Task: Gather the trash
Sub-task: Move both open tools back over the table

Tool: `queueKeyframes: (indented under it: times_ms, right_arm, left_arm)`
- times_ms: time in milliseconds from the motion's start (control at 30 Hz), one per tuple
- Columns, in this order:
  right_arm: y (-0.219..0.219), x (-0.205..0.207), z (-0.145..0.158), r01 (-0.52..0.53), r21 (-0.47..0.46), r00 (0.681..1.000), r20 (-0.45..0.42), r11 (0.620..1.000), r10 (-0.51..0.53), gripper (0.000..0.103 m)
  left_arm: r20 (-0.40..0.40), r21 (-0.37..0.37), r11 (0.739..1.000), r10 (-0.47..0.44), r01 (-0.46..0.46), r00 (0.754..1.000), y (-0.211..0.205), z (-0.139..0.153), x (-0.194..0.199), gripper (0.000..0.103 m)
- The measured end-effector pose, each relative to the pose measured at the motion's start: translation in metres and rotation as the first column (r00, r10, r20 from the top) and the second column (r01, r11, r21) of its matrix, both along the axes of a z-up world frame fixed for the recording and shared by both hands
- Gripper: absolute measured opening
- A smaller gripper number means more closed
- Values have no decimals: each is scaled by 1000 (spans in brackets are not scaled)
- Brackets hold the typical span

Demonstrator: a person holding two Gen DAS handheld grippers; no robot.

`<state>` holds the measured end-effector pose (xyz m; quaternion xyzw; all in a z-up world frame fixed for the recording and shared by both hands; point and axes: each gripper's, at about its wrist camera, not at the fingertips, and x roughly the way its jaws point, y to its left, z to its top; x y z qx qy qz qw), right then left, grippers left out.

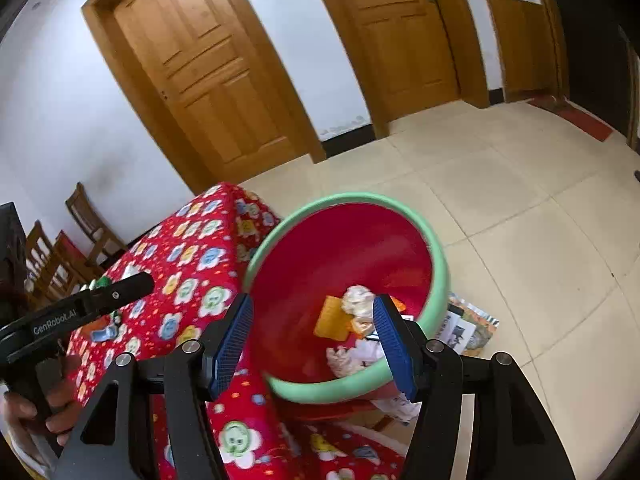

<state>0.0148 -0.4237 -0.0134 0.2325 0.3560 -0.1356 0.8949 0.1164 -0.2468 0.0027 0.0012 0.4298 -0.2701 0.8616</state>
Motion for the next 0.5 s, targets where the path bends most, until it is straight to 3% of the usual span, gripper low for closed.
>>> queueKeyframes:
  times_ms: [233,500]
  right_arm:
    - [30,13,7,-74,-7,997,-2,997,74,65]
    - [61,30,16,-133,-9,991,-4,991,133,65]
  left_arm:
    - [20,10,994,111,-111,994,58,10,8,54]
    - [58,49,966,250,-252,967,131,22,28,54]
